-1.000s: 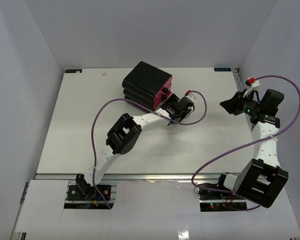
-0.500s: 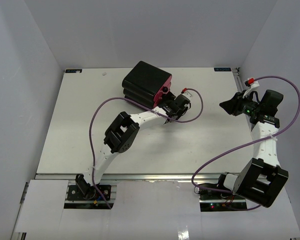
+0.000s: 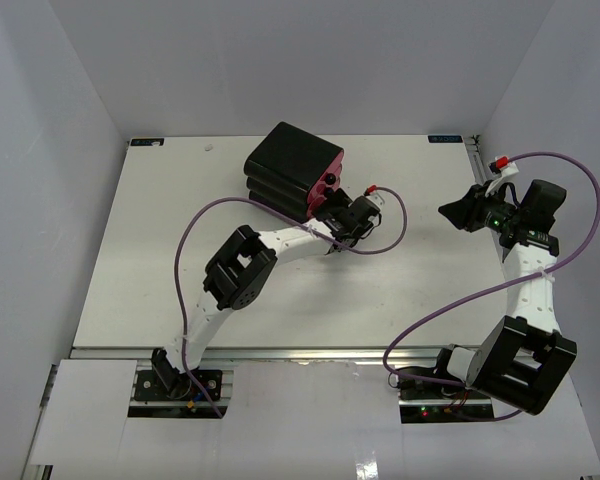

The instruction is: Organize the makeup

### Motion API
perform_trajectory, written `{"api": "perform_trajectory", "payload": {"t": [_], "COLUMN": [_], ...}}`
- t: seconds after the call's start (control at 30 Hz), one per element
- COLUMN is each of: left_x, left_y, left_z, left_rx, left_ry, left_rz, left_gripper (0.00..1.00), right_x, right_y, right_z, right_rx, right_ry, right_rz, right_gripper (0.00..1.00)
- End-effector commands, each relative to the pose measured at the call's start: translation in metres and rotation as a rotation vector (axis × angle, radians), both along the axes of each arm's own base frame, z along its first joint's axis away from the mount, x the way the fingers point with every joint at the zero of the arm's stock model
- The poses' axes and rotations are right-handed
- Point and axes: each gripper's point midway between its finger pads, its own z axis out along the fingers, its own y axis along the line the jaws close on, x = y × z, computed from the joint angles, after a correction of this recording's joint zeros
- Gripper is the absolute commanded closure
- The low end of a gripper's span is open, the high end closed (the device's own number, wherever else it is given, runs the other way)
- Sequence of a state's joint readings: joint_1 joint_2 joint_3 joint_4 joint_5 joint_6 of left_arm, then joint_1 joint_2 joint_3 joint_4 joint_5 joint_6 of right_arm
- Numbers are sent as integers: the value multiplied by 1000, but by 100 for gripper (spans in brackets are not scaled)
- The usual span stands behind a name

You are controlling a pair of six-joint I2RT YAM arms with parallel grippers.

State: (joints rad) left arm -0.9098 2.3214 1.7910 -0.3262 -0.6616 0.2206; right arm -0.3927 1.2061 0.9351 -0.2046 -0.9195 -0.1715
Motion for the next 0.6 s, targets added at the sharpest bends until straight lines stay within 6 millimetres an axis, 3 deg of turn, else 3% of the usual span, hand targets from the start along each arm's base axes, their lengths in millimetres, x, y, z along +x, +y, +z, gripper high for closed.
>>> {"api": "perform_trajectory", "payload": {"t": [0.0, 0.2, 0.33, 0.43, 0.47, 0.57], "left_x": [-8, -50, -94, -127, -141, -155], "left_y": [-2, -51, -59, -45, -39, -2], "left_z": [57, 113, 152, 181, 207, 208], "left_rx": [-79, -240, -442, -583, -658, -782], "left_ry": [-45, -37, 62, 110, 112, 210], "left_rz": [-20, -194, -312, -399, -451, -445], "left_gripper": [2, 2, 2, 2, 2, 2], "right_x": [3, 2, -1, -5, -7, -10], "right_y": [-1, 0, 3, 6, 8, 18], "right_z": [2, 0, 1, 1, -1, -7], "right_rx": [-4, -5, -13, -22, -23, -58], "right_ry": [-30, -30, -42, -45, -36, -24], "right_rz": [14, 23, 43, 63, 71, 99], "right_gripper": [67, 62, 54, 48, 46, 41]}}
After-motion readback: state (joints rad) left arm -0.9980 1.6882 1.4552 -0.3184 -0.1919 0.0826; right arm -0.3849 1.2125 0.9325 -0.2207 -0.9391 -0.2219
